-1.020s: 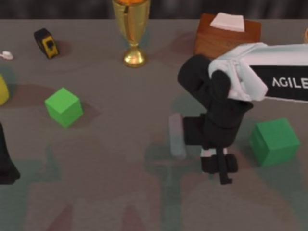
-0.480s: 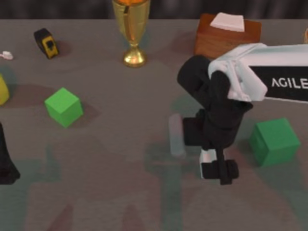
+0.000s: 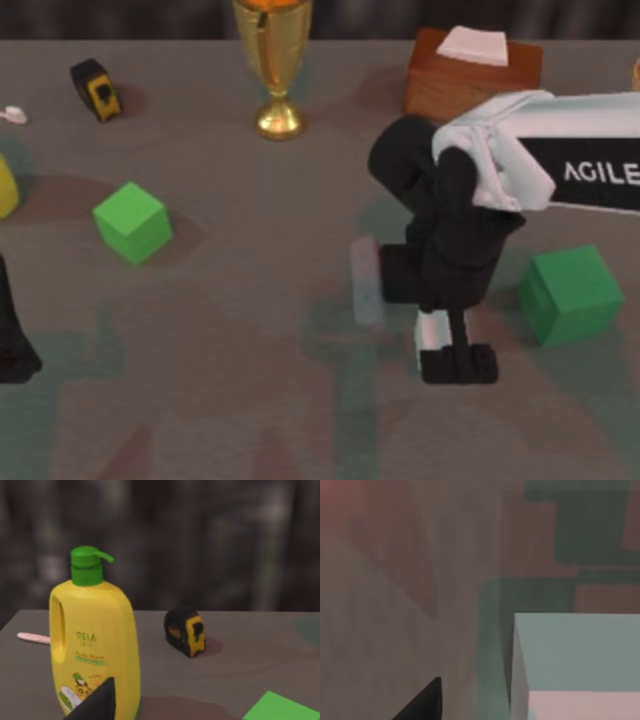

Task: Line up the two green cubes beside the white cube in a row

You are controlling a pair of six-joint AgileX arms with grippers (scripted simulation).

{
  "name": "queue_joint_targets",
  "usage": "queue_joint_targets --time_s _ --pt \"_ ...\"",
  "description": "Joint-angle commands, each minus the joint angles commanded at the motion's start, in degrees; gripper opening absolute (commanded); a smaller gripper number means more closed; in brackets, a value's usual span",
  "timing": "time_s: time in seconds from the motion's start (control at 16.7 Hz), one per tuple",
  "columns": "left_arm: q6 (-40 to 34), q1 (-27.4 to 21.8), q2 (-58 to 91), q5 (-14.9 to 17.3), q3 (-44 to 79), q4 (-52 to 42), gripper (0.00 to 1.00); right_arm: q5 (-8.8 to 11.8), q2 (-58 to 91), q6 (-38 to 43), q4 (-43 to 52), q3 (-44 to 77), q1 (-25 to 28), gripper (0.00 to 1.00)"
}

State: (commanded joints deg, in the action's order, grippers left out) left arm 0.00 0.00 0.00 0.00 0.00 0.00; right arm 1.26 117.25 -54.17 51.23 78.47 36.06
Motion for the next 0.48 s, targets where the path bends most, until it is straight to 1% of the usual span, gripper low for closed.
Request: queue_joint_targets --time_s 0.12,0.24,0.48 --pt "0.0 0.0 0.0 0.0 0.0 0.0 1.00 0.0 -0.1 -0.1 0.2 0.2 -0.1 1.00" --pt "0.0 0.0 0.0 0.0 0.0 0.0 1.00 0.0 -0.7 -0.2 2.4 1.9 0.0 1.00" --pt "0.0 0.0 0.0 0.0 0.0 0.0 1.00 0.0 -3.2 -0.4 11.4 7.4 0.1 1.00"
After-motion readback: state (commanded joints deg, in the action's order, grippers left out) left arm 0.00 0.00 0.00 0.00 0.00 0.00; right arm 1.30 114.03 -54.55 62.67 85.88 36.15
